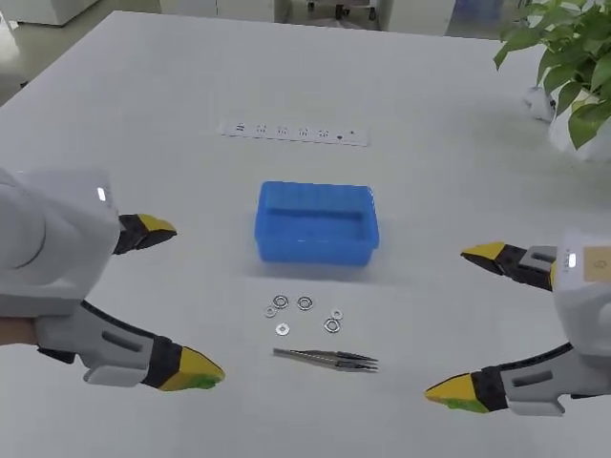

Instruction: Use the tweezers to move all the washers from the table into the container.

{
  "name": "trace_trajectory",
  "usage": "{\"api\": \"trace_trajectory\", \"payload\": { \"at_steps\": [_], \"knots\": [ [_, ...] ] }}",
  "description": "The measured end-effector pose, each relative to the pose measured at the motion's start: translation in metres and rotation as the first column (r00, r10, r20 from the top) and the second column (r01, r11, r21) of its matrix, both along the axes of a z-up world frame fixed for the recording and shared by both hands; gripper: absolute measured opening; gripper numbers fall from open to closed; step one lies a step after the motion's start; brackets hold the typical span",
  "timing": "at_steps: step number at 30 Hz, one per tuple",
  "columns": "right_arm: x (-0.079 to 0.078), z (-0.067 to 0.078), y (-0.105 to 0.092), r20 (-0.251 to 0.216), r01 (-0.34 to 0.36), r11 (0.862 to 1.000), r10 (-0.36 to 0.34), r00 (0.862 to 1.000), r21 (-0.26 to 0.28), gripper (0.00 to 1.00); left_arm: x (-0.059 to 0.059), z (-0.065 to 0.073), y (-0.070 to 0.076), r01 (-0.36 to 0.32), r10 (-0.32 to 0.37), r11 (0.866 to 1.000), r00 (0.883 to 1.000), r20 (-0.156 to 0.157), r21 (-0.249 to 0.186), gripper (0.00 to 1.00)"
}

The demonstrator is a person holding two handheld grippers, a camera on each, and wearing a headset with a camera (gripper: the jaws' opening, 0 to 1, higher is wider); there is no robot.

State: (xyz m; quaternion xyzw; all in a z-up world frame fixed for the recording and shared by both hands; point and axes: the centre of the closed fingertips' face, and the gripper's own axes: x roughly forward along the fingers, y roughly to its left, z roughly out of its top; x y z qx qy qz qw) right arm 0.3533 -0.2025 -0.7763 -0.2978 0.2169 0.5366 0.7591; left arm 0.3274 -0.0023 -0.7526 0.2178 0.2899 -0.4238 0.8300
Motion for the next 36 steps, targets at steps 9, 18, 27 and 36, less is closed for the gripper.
{"api": "trace_trajectory", "payload": {
  "at_steps": [9, 18, 27, 36],
  "knots": [
    [0.001, 0.002, 0.003, 0.005, -0.009, 1.000, 0.009, 1.000, 0.005, 0.93, 0.001, 0.000, 0.002, -0.010, 0.010, 1.000, 1.000, 0.002, 0.006, 0.99],
    [-0.001, -0.001, 0.001, 0.002, -0.012, 1.000, 0.012, 1.000, -0.002, 0.93, -0.007, -0.005, -0.007, 0.013, -0.013, 1.000, 1.000, -0.008, 0.014, 0.99],
    [0.001, 0.001, -0.001, 0.002, 0.004, 1.000, -0.004, 1.000, 0.013, 0.93, -0.005, 0.007, -0.009, -0.029, 0.030, 0.998, 1.000, 0.007, -0.061, 0.99],
    [0.001, -0.004, 0.000, -0.010, 0.008, 1.000, -0.008, 1.000, 0.015, 0.91, -0.009, -0.015, -0.017, -0.020, 0.016, 0.997, 0.998, -0.058, -0.074, 0.93]
  ]
}}
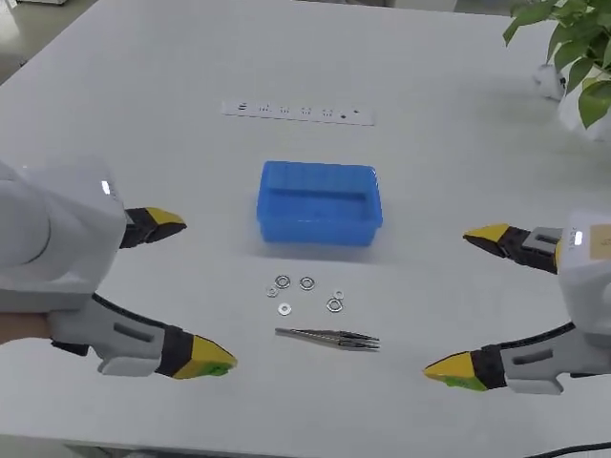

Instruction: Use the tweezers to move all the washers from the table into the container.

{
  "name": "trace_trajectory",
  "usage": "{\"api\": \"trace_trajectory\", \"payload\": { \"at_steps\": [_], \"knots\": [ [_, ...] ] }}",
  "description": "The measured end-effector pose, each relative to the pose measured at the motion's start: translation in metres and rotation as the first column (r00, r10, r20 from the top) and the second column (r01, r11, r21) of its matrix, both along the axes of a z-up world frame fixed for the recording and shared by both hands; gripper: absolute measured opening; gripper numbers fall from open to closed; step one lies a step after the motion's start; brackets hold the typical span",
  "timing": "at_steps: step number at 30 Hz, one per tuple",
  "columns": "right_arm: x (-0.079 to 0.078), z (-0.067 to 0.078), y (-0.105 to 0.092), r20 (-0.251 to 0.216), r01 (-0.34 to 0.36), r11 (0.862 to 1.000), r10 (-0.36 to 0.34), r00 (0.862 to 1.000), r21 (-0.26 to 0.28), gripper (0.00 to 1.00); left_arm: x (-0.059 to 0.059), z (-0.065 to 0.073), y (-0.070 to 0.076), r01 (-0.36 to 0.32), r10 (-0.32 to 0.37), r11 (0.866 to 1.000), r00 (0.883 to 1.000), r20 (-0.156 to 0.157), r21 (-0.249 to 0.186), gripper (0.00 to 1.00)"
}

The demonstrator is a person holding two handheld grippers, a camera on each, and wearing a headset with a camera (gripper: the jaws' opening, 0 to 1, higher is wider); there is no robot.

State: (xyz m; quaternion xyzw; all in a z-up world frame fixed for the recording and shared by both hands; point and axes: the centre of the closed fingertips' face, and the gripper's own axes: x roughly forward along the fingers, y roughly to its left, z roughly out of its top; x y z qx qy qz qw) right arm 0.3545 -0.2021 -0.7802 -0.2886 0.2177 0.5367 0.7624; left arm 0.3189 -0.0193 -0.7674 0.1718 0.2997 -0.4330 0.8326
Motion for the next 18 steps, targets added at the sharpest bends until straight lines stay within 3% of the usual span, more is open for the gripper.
{"api": "trace_trajectory", "payload": {
  "at_steps": [1, 2, 3, 6, 8, 9, 11, 12, 14, 18],
  "knots": [
    [-0.001, -0.003, 0.001, -0.005, -0.002, 1.000, 0.002, 1.000, -0.006, 0.89, 0.001, -0.001, -0.004, -0.014, 0.013, 1.000, 1.000, -0.014, -0.027, 0.90],
    [-0.002, -0.005, 0.003, -0.009, -0.007, 1.000, 0.007, 1.000, -0.008, 0.87, 0.001, 0.000, -0.011, -0.017, 0.016, 0.997, 1.000, -0.017, -0.073, 0.88],
    [-0.002, -0.007, 0.004, -0.012, -0.008, 1.000, 0.008, 1.000, -0.010, 0.86, 0.003, 0.000, -0.015, -0.012, 0.011, 0.996, 1.000, -0.011, -0.092, 0.87],
    [-0.002, -0.013, 0.013, -0.033, -0.007, 1.000, 0.007, 0.999, -0.008, 0.84, 0.005, -0.012, -0.020, 0.003, -0.004, 0.998, 1.000, -0.011, -0.059, 0.83],
    [-0.004, -0.017, 0.018, -0.056, -0.013, 1.000, 0.013, 0.998, -0.009, 0.81, 0.004, -0.023, -0.023, 0.023, -0.024, 0.999, 0.999, -0.032, -0.034, 0.81],
    [-0.004, -0.020, 0.022, -0.065, -0.020, 1.000, 0.019, 0.998, -0.015, 0.79, 0.002, -0.028, -0.025, 0.035, -0.036, 0.999, 0.998, -0.048, -0.027, 0.79],
    [-0.006, -0.027, 0.027, -0.086, -0.045, 0.999, 0.043, 0.995, -0.022, 0.72, -0.007, -0.042, -0.025, 0.036, -0.040, 0.999, 0.987, -0.158, -0.030, 0.72],
    [-0.006, -0.028, 0.028, -0.089, -0.049, 0.999, 0.046, 0.995, -0.022, 0.67, -0.006, -0.046, -0.022, 0.021, -0.024, 1.000, 0.985, -0.173, -0.019, 0.68],
    [-0.006, -0.031, 0.035, -0.101, -0.057, 0.998, 0.055, 0.993, -0.015, 0.63, -0.002, -0.050, -0.020, 0.030, -0.032, 0.999, 0.988, -0.151, -0.021, 0.66],
    [-0.008, -0.043, 0.050, -0.143, -0.078, 0.997, 0.078, 0.987, 0.003, 0.54, 0.003, -0.056, -0.018, 0.026, -0.031, 0.999, 0.987, -0.156, -0.033, 0.63]
  ]
}}
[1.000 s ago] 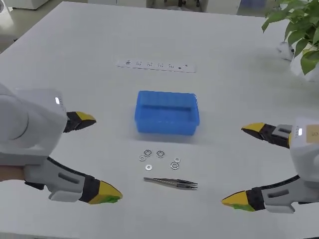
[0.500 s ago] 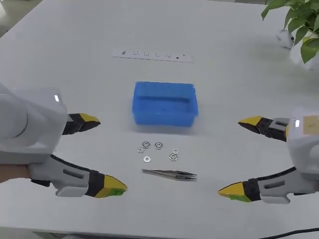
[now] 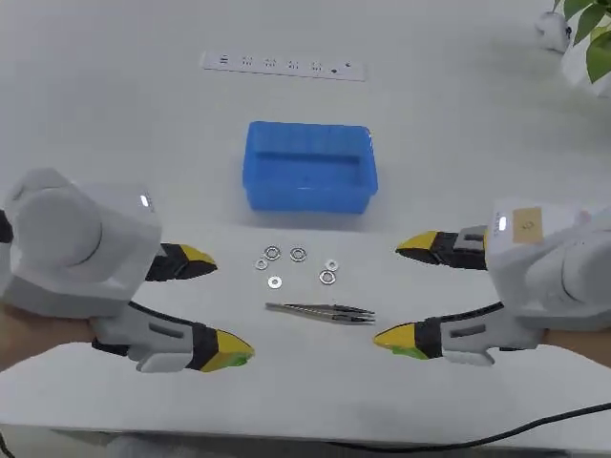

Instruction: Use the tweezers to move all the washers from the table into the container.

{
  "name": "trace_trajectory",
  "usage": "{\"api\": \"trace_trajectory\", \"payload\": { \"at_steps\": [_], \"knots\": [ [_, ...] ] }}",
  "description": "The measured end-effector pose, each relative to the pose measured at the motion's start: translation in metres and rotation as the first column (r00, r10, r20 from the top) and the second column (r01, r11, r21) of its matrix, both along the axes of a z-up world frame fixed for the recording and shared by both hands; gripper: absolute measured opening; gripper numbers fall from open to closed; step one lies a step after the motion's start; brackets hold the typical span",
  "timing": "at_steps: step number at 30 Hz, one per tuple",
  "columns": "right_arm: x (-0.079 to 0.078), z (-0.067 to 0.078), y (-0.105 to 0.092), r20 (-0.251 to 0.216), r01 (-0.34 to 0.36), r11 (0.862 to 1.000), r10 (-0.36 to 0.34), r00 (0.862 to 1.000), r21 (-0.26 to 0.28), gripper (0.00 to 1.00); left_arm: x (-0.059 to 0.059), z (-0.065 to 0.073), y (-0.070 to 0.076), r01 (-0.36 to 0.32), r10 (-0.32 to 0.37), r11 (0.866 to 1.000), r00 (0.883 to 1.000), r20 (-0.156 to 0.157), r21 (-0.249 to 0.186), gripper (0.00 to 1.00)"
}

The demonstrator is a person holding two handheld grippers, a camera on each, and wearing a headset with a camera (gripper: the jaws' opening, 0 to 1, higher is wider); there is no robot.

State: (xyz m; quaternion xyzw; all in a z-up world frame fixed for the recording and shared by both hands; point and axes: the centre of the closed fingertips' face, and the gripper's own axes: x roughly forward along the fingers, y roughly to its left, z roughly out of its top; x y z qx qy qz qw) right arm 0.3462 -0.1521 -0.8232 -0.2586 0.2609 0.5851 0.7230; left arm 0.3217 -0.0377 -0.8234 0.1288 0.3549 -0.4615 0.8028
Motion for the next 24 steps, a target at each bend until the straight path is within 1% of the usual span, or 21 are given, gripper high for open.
{"api": "trace_trajectory", "payload": {
  "at_steps": [1, 2, 3, 4, 5, 6, 8, 10, 12, 14, 15, 18, 20, 22, 24],
  "knots": [
    [-0.001, -0.004, 0.003, -0.007, -0.008, 1.000, 0.008, 1.000, 0.000, 0.52, 0.002, -0.003, 0.000, -0.003, 0.003, 1.000, 1.000, 0.001, 0.002, 0.63],
    [-0.003, -0.008, 0.007, -0.019, -0.026, 1.000, 0.026, 0.999, -0.003, 0.50, 0.004, -0.009, -0.001, -0.002, 0.002, 1.000, 1.000, 0.004, 0.011, 0.62],
    [-0.004, -0.013, 0.011, -0.033, -0.035, 0.999, 0.035, 0.999, -0.004, 0.46, 0.006, -0.016, 0.001, -0.008, 0.009, 0.999, 1.000, -0.005, 0.032, 0.61],
    [-0.005, -0.017, 0.013, -0.047, -0.039, 0.999, 0.039, 0.998, -0.008, 0.44, 0.006, -0.020, 0.000, -0.006, 0.007, 0.999, 1.000, -0.009, 0.041, 0.60],
    [-0.006, -0.021, 0.015, -0.059, -0.045, 0.999, 0.044, 0.997, -0.017, 0.42, 0.007, -0.023, -0.001, -0.001, 0.001, 0.999, 1.000, -0.006, 0.040, 0.60],
    [-0.005, -0.026, 0.016, -0.060, -0.054, 0.998, 0.052, 0.997, -0.030, 0.40, 0.005, -0.028, -0.003, 0.014, -0.013, 0.998, 1.000, -0.016, 0.054, 0.60],
    [-0.004, -0.033, 0.018, -0.054, -0.069, 0.996, 0.066, 0.996, -0.053, 0.36, 0.005, -0.033, -0.007, 0.039, -0.038, 0.997, 0.999, -0.015, 0.066, 0.60],
    [-0.001, -0.037, 0.022, -0.061, -0.072, 0.995, 0.068, 0.996, -0.065, 0.31, 0.009, -0.036, -0.013, 0.052, -0.051, 0.997, 0.999, -0.016, 0.063, 0.58],
    [0.001, -0.041, 0.025, -0.069, -0.074, 0.995, 0.070, 0.995, -0.067, 0.30, 0.011, -0.038, -0.018, 0.064, -0.063, 0.997, 0.998, -0.025, 0.051, 0.57],
    [0.000, -0.048, 0.027, -0.097, -0.089, 0.992, 0.080, 0.992, -0.094, 0.28, 0.014, -0.042, -0.024, 0.082, -0.080, 0.995, 0.996, -0.032, 0.049, 0.56],
    [0.001, -0.051, 0.027, -0.089, -0.098, 0.988, 0.088, 0.992, -0.116, 0.28, 0.013, -0.044, -0.027, 0.099, -0.097, 0.994, 0.994, -0.041, 0.048, 0.56],
    [0.002, -0.055, 0.030, -0.096, -0.119, 0.984, 0.107, 0.990, -0.132, 0.26, 0.015, -0.047, -0.032, 0.122, -0.120, 0.991, 0.991, -0.053, 0.049, 0.53],
    [0.002, -0.058, 0.032, -0.101, -0.132, 0.981, 0.119, 0.988, -0.140, 0.25, 0.015, -0.050, -0.034, 0.146, -0.143, 0.988, 0.988, -0.065, 0.043, 0.48],
    [0.002, -0.062, 0.032, -0.110, -0.139, 0.978, 0.123, 0.986, -0.155, 0.24, 0.018, -0.051, -0.036, 0.154, -0.151, 0.987, 0.986, -0.065, 0.040, 0.44],
    [0.000, -0.064, 0.033, -0.128, -0.144, 0.977, 0.125, 0.984, -0.159, 0.23, 0.018, -0.053, -0.038, 0.170, -0.167, 0.985, 0.984, -0.070, 0.040, 0.42]
  ]
}}
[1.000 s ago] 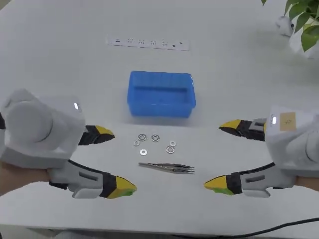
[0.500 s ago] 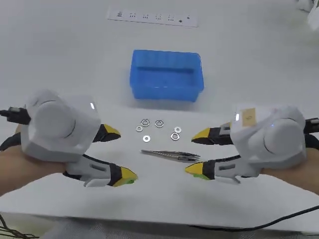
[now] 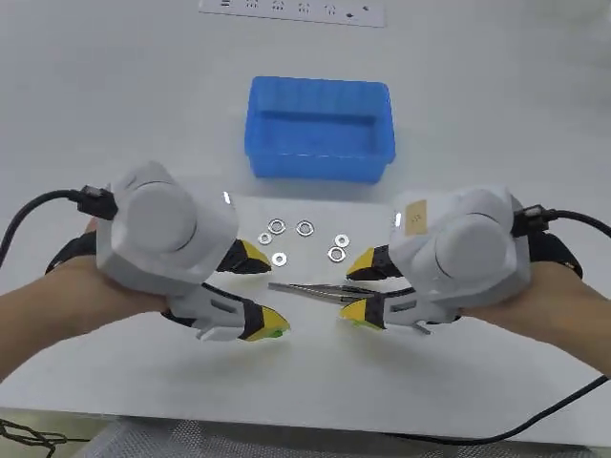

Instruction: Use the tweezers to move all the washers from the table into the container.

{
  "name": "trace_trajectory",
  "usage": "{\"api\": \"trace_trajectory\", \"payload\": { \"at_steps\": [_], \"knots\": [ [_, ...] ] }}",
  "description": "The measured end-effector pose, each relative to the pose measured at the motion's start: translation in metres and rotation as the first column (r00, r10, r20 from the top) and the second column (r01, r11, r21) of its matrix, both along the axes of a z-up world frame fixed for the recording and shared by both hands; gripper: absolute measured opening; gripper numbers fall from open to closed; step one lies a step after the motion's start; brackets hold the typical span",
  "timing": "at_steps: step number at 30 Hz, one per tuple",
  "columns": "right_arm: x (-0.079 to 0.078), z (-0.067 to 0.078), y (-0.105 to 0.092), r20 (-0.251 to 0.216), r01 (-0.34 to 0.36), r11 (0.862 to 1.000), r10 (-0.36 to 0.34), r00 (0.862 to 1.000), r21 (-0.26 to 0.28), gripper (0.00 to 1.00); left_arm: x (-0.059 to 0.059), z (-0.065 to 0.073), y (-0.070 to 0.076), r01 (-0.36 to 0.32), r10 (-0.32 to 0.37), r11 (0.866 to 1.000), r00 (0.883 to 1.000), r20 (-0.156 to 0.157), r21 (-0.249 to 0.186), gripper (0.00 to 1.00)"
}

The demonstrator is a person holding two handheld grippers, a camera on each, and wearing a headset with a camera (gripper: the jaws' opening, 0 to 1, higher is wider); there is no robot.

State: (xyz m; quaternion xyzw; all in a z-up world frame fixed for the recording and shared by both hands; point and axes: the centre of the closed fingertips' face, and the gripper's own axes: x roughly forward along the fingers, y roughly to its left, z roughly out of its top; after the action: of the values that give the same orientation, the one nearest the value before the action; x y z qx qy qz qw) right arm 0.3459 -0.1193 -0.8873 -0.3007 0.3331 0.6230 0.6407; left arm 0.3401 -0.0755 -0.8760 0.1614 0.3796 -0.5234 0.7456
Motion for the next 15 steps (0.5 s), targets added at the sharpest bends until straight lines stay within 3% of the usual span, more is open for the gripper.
{"api": "trace_trajectory", "payload": {
  "at_steps": [6, 12, 15],
  "knots": [
    [-0.0012, -0.0021, 0.0018, -0.003, -0.004, 1.000, 0.004, 1.000, -0.008, 0.23, 0.0032, -0.0082, -0.0009, 0.042, -0.043, 0.999, 0.999, 0.008, 0.032, 0.35],
    [0.0007, -0.0024, 0.0022, 0.004, 0.000, 1.000, 0.000, 1.000, -0.018, 0.21, 0.0067, -0.0092, -0.0019, 0.089, -0.092, 0.994, 0.995, 0.041, 0.070, 0.24],
    [0.0016, -0.0028, 0.0020, 0.019, -0.014, 1.000, 0.014, 1.000, -0.028, 0.19, 0.0054, -0.0092, -0.0056, 0.122, -0.125, 0.990, 0.992, 0.033, 0.073, 0.23]
  ]
}}
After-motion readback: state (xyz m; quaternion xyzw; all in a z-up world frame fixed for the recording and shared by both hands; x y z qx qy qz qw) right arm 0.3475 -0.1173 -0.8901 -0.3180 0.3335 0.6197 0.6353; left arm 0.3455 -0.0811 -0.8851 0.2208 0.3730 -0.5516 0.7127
